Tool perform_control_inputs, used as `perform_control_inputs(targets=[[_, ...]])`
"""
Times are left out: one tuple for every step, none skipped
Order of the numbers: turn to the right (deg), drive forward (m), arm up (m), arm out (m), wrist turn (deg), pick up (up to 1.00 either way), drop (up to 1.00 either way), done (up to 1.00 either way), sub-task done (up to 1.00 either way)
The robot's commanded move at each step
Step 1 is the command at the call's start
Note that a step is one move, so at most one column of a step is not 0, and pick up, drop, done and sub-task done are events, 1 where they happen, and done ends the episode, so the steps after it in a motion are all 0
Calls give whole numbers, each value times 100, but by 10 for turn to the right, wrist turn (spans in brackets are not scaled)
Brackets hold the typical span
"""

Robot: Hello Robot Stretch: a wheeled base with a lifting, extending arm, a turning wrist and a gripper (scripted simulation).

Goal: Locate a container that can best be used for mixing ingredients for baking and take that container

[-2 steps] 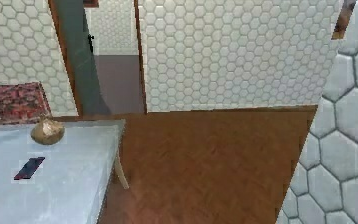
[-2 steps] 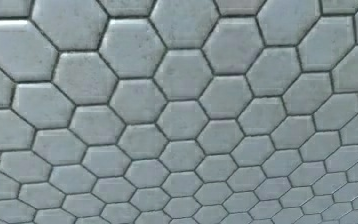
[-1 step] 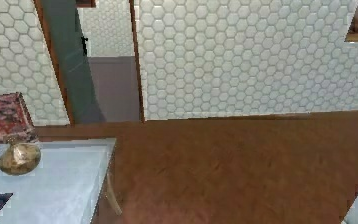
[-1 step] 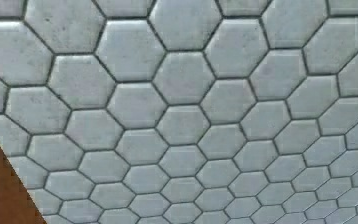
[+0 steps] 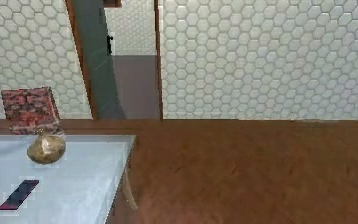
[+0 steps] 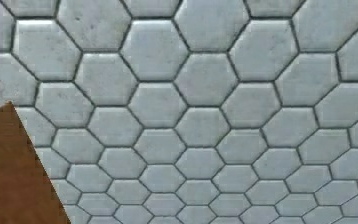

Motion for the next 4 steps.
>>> perform_control_inputs(targets=[[0,45,0,0,0,0,0,0,0],[420,0,0,0,0,0,0,0,0],[0,40,0,0,0,0,0,0,0],[360,0,0,0,0,0,0,0,0]])
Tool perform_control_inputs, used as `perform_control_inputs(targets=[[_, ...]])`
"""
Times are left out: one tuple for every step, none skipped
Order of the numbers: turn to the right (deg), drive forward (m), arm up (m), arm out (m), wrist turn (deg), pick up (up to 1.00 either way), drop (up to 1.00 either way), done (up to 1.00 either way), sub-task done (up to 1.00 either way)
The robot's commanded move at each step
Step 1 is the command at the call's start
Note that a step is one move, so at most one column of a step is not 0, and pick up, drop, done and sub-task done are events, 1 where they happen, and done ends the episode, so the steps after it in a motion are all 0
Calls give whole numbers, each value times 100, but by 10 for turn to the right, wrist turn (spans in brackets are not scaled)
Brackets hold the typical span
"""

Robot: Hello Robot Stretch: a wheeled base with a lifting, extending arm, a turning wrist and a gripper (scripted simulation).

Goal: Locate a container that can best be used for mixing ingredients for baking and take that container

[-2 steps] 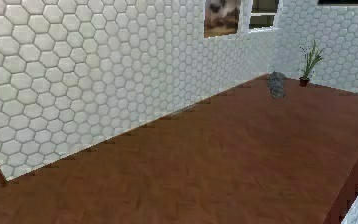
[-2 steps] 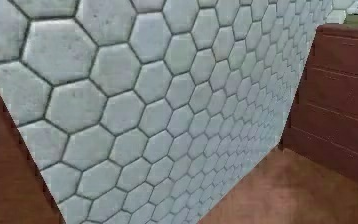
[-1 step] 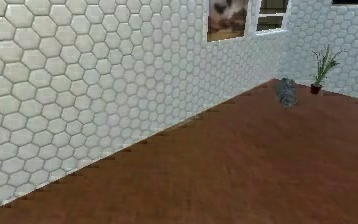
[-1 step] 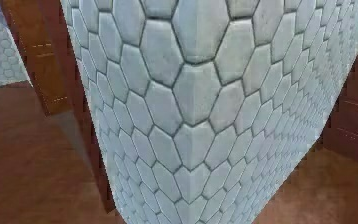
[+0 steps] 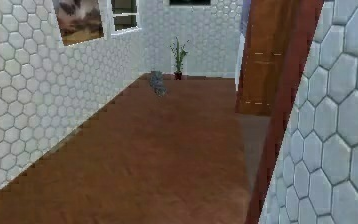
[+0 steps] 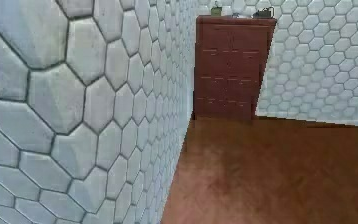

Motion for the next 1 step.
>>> perform_control_inputs(targets=[[0,100,0,0,0,0,0,0,0]])
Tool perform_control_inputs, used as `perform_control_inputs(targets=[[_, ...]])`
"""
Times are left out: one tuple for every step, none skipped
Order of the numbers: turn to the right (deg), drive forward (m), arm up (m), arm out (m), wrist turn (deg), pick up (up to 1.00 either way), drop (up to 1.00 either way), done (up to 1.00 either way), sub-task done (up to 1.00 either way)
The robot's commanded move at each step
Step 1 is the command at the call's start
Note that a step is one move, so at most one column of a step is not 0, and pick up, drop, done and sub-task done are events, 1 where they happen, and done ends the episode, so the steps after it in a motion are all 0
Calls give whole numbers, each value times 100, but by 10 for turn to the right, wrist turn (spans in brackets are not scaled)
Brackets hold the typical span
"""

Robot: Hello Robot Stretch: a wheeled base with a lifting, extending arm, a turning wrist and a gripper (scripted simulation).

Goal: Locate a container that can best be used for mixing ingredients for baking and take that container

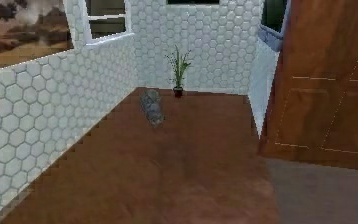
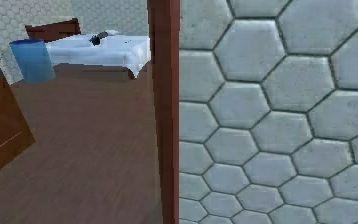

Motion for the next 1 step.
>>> perform_control_inputs(targets=[[60,0,0,0,0,0,0,0,0]])
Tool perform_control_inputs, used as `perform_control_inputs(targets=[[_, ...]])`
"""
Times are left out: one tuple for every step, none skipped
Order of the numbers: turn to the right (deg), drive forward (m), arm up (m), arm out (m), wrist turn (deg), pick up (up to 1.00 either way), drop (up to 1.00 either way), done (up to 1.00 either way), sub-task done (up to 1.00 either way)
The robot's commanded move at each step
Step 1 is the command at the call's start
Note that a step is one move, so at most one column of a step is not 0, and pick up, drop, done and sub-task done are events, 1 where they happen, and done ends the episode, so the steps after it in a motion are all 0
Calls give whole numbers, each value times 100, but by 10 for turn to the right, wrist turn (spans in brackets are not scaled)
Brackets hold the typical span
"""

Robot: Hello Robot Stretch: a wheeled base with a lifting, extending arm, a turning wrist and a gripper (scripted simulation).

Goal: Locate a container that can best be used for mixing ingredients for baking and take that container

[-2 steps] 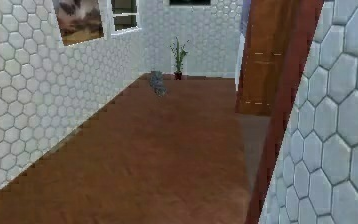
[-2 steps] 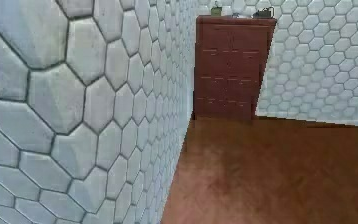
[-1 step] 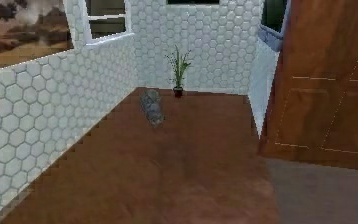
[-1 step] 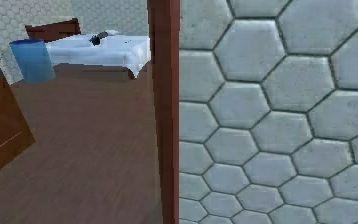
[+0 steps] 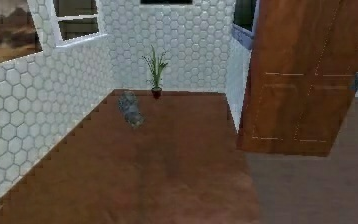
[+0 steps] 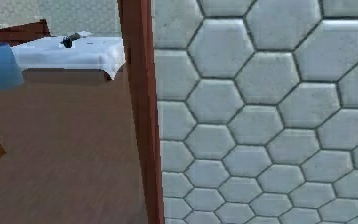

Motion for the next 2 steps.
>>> perform_control_inputs(targets=[[0,30,0,0,0,0,0,0,0],[450,0,0,0,0,0,0,0,0]])
